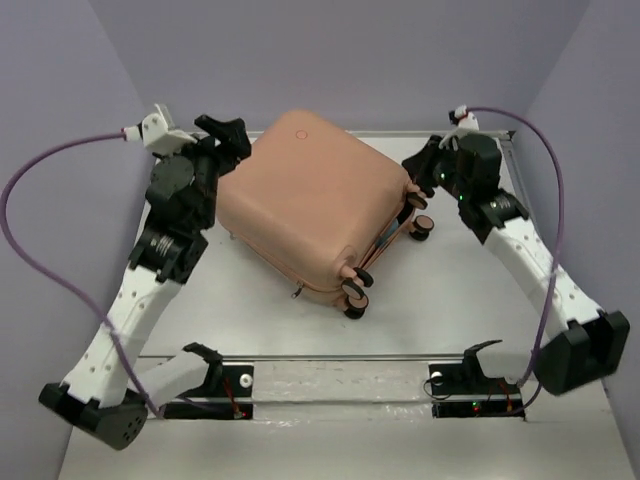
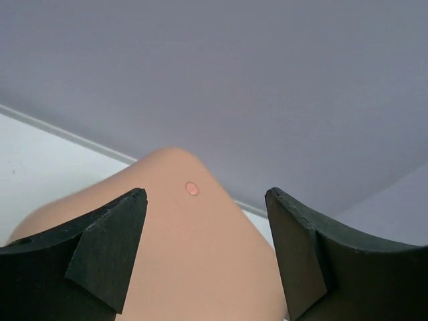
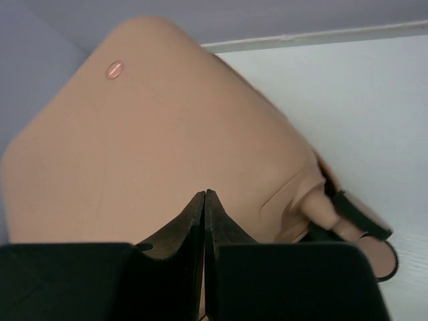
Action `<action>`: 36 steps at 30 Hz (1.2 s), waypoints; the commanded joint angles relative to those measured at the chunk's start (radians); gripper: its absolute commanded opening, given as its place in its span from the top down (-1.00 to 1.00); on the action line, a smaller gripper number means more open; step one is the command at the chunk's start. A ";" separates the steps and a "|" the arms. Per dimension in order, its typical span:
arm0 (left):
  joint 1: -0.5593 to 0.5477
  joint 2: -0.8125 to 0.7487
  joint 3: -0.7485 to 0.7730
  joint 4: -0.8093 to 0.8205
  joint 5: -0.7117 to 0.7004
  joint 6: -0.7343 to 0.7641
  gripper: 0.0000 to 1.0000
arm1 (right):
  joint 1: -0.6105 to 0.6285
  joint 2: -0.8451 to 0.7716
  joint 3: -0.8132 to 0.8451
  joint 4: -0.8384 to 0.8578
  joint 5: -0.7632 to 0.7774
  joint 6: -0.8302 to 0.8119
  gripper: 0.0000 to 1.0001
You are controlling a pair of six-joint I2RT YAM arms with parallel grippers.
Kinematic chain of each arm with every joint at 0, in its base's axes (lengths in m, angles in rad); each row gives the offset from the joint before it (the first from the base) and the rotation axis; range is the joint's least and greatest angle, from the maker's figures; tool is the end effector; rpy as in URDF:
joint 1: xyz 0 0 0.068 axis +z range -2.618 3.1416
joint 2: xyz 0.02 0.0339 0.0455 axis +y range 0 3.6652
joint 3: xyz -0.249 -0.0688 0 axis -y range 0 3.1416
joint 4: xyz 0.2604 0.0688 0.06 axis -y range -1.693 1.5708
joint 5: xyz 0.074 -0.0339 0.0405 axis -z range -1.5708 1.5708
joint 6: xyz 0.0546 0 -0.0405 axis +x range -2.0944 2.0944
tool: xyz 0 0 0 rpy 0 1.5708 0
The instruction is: Pack the luggage
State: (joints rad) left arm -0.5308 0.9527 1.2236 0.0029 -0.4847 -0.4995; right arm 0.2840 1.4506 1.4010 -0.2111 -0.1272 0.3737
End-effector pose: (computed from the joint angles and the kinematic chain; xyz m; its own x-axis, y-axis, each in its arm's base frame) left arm 0.2098 -0.0936 0.4770 0.1754 -0.5944 -0.7848 0.1653 0.8036 -0.5717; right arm 0.3600 0.1123 0.3747 -0.3748 0.2678 -0.8876 -0.2780 0.8809 0.3832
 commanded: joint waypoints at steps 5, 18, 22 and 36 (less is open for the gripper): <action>0.396 0.495 0.233 -0.063 0.449 -0.028 -0.64 | 0.198 -0.415 -0.583 0.112 0.122 0.108 0.86; 0.574 0.943 0.397 -0.123 0.743 -0.040 -0.63 | 0.207 -0.337 -0.734 0.134 0.215 0.140 0.86; 0.548 0.943 0.275 -0.046 0.765 -0.073 -0.62 | 0.193 -0.172 -0.627 0.182 0.258 0.130 0.86; 0.287 0.398 -0.600 0.362 0.545 -0.234 -0.61 | 0.142 0.376 0.066 0.214 -0.214 -0.053 0.83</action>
State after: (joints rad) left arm -0.0090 1.4826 0.8249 0.4564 -0.0086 -0.7971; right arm 0.3630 1.7203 1.1809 -0.2638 0.0540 0.3267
